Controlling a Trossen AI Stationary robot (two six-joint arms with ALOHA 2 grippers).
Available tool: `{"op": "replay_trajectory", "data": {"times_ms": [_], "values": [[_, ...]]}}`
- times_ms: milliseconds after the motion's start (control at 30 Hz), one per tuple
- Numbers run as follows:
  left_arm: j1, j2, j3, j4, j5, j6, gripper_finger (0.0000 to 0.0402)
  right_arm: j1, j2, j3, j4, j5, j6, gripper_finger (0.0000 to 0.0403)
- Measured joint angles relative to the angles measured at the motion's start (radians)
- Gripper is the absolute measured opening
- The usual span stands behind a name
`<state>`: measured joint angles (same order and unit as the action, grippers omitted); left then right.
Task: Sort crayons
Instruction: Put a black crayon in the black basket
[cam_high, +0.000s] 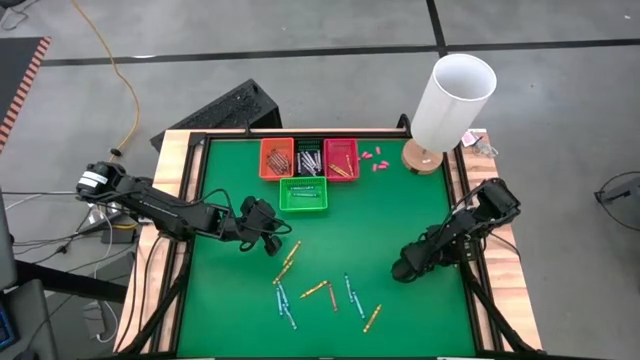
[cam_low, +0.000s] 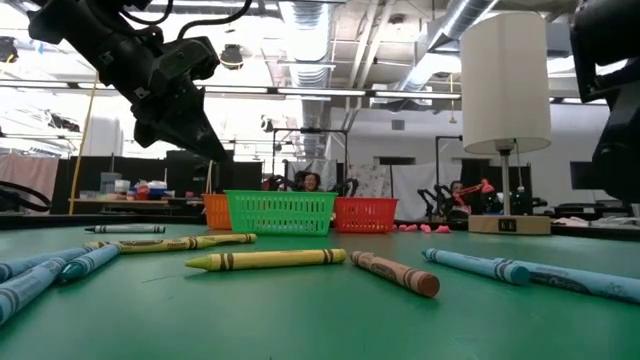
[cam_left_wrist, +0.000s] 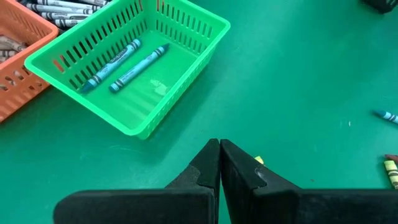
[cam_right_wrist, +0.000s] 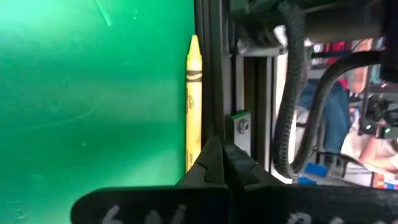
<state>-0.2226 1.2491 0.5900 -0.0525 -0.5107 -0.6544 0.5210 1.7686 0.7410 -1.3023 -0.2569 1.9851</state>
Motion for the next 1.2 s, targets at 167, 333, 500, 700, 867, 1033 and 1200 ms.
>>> {"op": "replay_trajectory", "data": {"times_ms": [167,333,500,700,867,1033,1200], "values": [[0.000,0.000,0.000,0.000,-0.002,0.000,0.0000,0.000,-0.003,-0.031,0.053,-0.017,0.003,0.0001],[0.000,0.000,0.000,-0.001,-0.001,0.000,0.0000,-0.006,-0.001,-0.014,0.092,-0.012,-0.031,0.0000],[0.000,0.000,0.000,0.000,-0.010,0.001,0.0000,-0.005,0.000,0.051,0.079,0.021,-0.033,0.0000],[0.000,0.000,0.000,0.000,-0.010,0.001,0.0000,-0.005,0.000,0.159,-0.004,0.146,-0.029,0.0000],[0.000,0.000,0.000,-0.001,-0.011,0.001,0.0000,-0.005,0.000,0.220,-0.166,0.186,-0.022,0.0000],[0.000,0.000,0.000,-0.001,-0.014,0.013,0.0000,-0.007,-0.001,0.196,-0.197,0.158,-0.029,0.0000],[0.000,0.000,0.000,-0.001,-0.019,0.016,0.0000,-0.013,-0.001,0.123,-0.139,0.103,-0.022,0.0000]]}}
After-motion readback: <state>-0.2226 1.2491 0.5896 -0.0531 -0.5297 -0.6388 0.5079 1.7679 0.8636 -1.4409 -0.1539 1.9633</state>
